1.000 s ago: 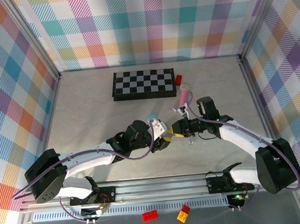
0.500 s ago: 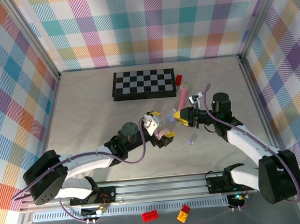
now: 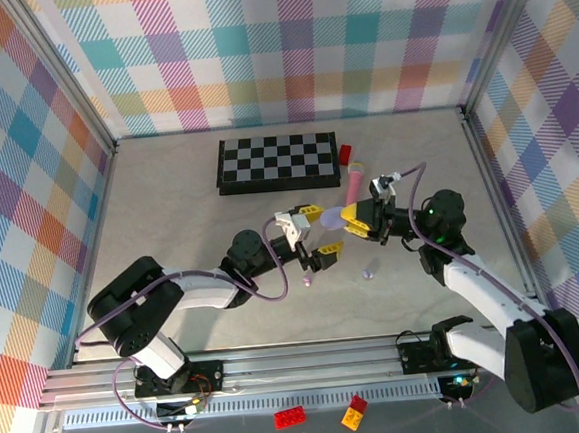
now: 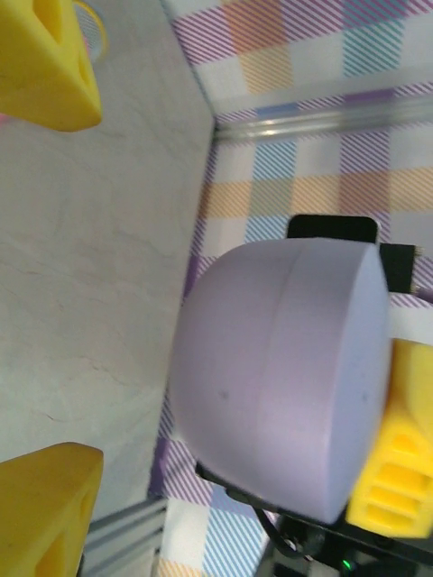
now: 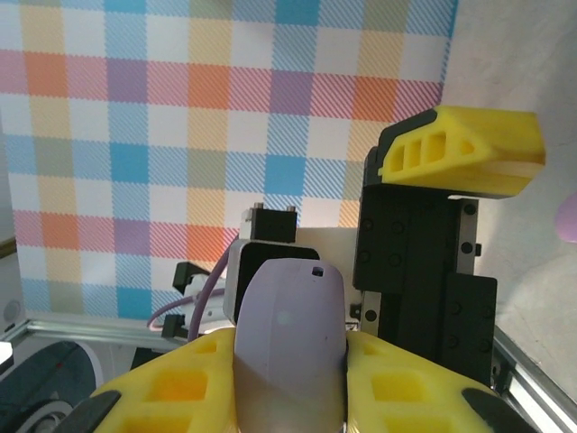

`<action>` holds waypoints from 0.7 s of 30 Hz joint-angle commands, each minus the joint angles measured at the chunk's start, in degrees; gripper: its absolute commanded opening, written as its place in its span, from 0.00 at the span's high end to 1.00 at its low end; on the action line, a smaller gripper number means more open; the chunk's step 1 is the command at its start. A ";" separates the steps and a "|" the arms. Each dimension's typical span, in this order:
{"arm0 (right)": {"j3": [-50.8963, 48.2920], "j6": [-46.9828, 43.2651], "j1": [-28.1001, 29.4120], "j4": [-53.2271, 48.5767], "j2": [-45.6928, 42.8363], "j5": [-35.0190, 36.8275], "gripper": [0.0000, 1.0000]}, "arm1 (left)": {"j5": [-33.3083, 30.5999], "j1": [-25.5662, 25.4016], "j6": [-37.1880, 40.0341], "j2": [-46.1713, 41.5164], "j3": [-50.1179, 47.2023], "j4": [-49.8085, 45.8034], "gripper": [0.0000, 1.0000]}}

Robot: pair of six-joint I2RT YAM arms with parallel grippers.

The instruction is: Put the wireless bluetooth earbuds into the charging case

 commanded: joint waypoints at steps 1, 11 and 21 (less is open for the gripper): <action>0.35 0.00 -0.27 -0.40 -2.73 -1.35 0.93 | 5.67 1.10 -2.00 0.29 2.54 5.78 0.14; -2.40 2.67 -0.53 3.44 -3.99 1.38 0.94 | 11.63 1.60 -4.98 0.91 6.19 5.78 0.38; -3.89 5.11 -0.62 8.15 -3.54 3.79 0.96 | 12.74 1.59 -5.41 0.64 6.56 5.76 0.44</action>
